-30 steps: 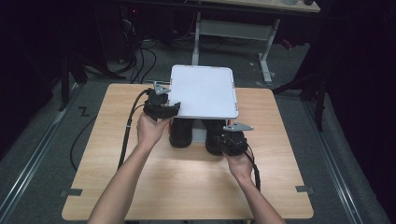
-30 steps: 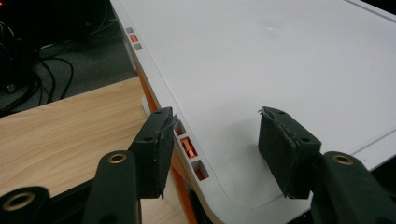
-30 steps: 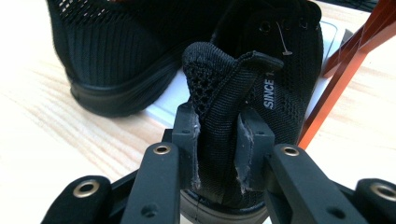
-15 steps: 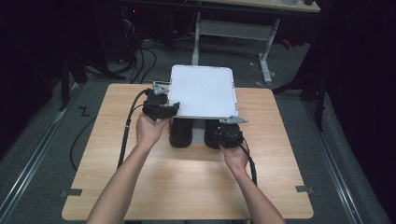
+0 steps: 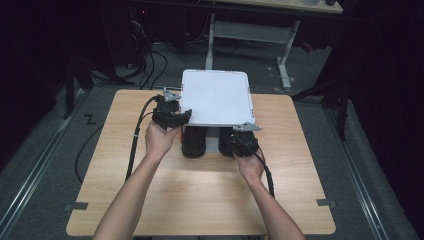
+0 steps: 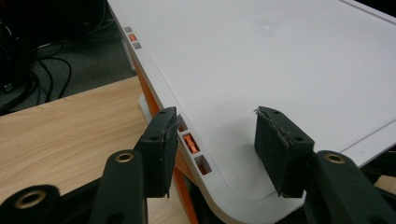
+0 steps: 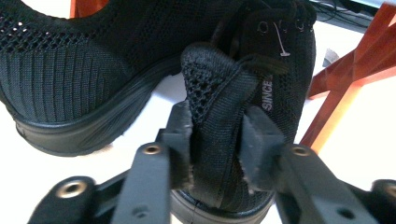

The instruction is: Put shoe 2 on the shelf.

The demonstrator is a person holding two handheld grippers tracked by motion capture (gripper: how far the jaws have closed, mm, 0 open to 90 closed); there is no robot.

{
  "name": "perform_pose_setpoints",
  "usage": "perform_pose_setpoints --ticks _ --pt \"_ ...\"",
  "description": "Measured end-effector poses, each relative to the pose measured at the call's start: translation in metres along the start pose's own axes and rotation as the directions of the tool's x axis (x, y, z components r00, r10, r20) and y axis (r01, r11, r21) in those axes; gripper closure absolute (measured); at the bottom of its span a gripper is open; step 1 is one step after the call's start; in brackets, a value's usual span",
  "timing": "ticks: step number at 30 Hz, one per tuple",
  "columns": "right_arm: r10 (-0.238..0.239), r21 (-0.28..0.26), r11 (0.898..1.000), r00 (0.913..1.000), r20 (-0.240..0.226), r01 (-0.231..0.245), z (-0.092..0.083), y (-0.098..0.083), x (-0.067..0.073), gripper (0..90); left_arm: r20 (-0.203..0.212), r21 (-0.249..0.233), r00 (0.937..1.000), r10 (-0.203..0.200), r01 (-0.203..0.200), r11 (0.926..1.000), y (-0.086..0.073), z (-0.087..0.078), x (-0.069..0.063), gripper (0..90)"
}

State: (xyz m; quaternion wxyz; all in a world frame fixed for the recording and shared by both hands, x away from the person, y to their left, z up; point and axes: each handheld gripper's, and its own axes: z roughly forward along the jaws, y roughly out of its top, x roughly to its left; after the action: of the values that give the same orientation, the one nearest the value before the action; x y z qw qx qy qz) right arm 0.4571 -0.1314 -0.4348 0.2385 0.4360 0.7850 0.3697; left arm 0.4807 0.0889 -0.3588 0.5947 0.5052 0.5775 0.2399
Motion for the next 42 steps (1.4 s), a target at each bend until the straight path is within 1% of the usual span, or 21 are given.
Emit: perform_pose_setpoints --ticks 3,5,6,8,10,14,16,20,23,27,29,31,34,37,40,42 --pt "0.021 0.006 1.0 0.9998 -0.001 -0.021 0.0 0.0 0.0 55.9 0.005 -0.01 1.0 0.008 -0.008 0.9999 -0.001 -0.001 0.0 50.0" --pt "0.017 0.014 1.0 0.9998 -0.006 -0.017 -0.001 0.0 0.0 53.5 0.007 -0.021 1.0 -0.004 0.004 0.9998 -0.002 -0.002 0.001 50.1" --pt "0.015 0.014 1.0 0.9998 -0.015 -0.014 -0.003 -0.001 0.001 52.8 0.009 -0.023 0.9998 -0.016 0.016 0.9996 -0.001 -0.002 0.002 50.2" --pt "0.012 0.014 1.0 0.9994 -0.033 -0.012 -0.008 -0.002 0.0 52.0 0.009 -0.02 0.9997 -0.024 0.024 0.9995 -0.001 -0.002 0.002 50.5" --pt "0.016 0.008 1.0 0.9987 -0.049 -0.015 -0.013 -0.003 -0.002 51.7 0.006 -0.02 0.9996 -0.026 0.026 0.9994 0.0 -0.002 0.002 50.3" --pt "0.021 -0.021 1.0 0.9971 -0.073 -0.022 -0.03 -0.005 -0.011 52.1 0.007 -0.015 0.9997 -0.022 0.023 0.9996 -0.002 -0.002 0.0 45.1" --pt "0.021 -0.038 0.999 0.9967 -0.079 -0.024 -0.039 -0.007 -0.017 54.1 0.013 -0.017 0.9993 -0.034 0.034 0.9993 -0.001 -0.004 0.001 44.1" --pt "0.029 -0.077 0.996 0.9958 -0.087 -0.035 -0.055 -0.013 -0.028 58.0 0.017 -0.025 0.9994 -0.031 0.032 0.9992 0.0 -0.011 0.004 44.0" --pt "0.044 -0.089 0.995 0.9944 -0.096 -0.053 -0.065 -0.019 -0.038 60.3 0.026 -0.043 0.9985 -0.049 0.05 0.9978 0.004 -0.018 0.007 44.0" --pt "0.071 -0.097 0.992 0.9921 -0.104 -0.081 -0.075 -0.026 -0.051 60.4 0.036 -0.065 0.9978 -0.055 0.058 0.9962 0.007 -0.03 0.012 43.7" --pt "0.088 -0.104 0.99 0.9915 -0.096 -0.098 -0.079 -0.03 -0.056 59.0 0.044 -0.083 0.9961 -0.077 0.08 0.9933 0.007 -0.04 0.015 43.1" --pt "0.102 -0.11 0.988 0.9906 -0.091 -0.112 -0.081 -0.035 -0.061 58.1 0.048 -0.095 0.9954 -0.083 0.087 0.9917 0.005 -0.048 0.019 42.7" --pt "0.127 -0.104 0.986 0.989 -0.076 -0.134 -0.083 -0.046 -0.07 57.3 0.047 -0.11 0.9953 -0.084 0.089 0.9899 -0.001 -0.062 0.027 42.5" --pt "0.152 -0.097 0.983 0.9864 -0.063 -0.157 -0.085 -0.059 -0.078 56.8 0.041 -0.112 0.995 -0.091 0.095 0.9892 -0.009 -0.074 0.037 42.4" --pt "0.159 -0.086 0.983 0.9862 -0.045 -0.163 -0.087 -0.069 -0.085 56.3 0.027 -0.108 0.996 -0.085 0.087 0.9903 -0.019 -0.085 0.046 42.1" --pt "0.163 -0.075 0.984 0.9863 -0.028 -0.164 -0.087 -0.078 -0.089 55.9 0.016 -0.103 0.9957 -0.091 0.092 0.9904 -0.029 -0.092 0.053 41.7"
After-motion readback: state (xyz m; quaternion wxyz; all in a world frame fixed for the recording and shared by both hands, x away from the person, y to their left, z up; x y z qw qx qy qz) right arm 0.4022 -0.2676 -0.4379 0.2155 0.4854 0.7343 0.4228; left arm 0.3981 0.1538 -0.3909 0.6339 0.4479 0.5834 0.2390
